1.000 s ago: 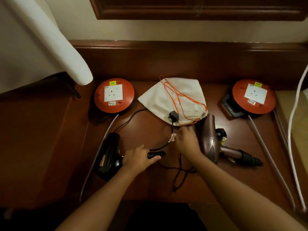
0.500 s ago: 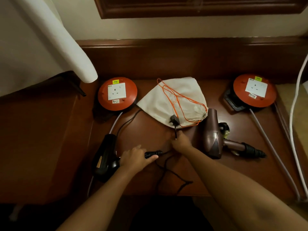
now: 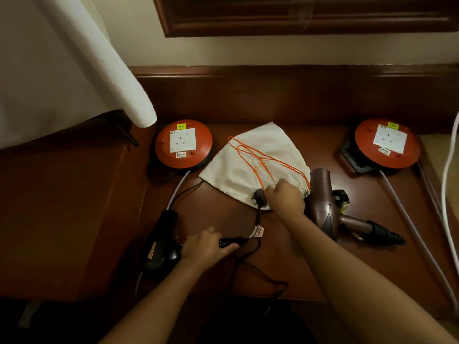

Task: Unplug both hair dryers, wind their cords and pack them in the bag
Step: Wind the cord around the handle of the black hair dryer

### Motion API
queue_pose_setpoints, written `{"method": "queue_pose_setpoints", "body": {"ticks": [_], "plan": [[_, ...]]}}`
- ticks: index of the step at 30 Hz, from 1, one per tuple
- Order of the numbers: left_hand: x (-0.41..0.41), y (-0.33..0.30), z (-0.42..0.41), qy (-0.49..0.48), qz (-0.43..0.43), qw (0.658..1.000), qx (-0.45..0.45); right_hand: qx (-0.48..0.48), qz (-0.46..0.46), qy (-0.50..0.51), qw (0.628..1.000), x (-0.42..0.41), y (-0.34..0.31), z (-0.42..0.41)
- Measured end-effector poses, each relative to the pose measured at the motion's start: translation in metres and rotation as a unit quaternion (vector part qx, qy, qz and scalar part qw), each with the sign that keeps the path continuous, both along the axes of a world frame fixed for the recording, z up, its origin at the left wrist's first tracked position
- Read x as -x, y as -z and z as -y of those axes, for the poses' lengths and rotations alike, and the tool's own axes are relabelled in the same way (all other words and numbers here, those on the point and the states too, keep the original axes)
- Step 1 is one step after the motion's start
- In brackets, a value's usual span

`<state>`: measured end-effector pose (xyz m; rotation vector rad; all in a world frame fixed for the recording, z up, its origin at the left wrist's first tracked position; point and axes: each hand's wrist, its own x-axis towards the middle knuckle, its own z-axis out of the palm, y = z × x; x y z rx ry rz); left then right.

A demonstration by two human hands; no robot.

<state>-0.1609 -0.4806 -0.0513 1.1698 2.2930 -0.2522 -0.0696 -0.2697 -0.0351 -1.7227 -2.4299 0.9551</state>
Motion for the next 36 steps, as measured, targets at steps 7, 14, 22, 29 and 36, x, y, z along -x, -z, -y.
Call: {"method": "queue_pose_setpoints", "body": {"ticks": [7,14,22,29,36], "plan": [[0.014,0.004,-0.02,-0.044,0.0,0.999,-0.013,-0.043,0.165,-0.098,0.981,0.031,0.017,-0.072],[0.027,0.014,-0.061,-0.052,0.022,0.998,-0.007,0.1,0.153,-0.126,0.975,0.042,0.056,-0.092],[0.024,0.026,-0.073,-0.052,0.03,0.998,0.013,0.052,-0.056,-0.101,0.992,0.052,0.034,-0.118],[0.023,0.024,-0.074,-0.044,0.019,0.999,0.014,-0.014,-0.094,0.054,0.994,0.032,0.007,-0.16],[0.023,0.024,-0.072,-0.048,0.011,0.999,0.001,-0.021,0.067,0.0,0.998,0.015,0.015,-0.134]]}}
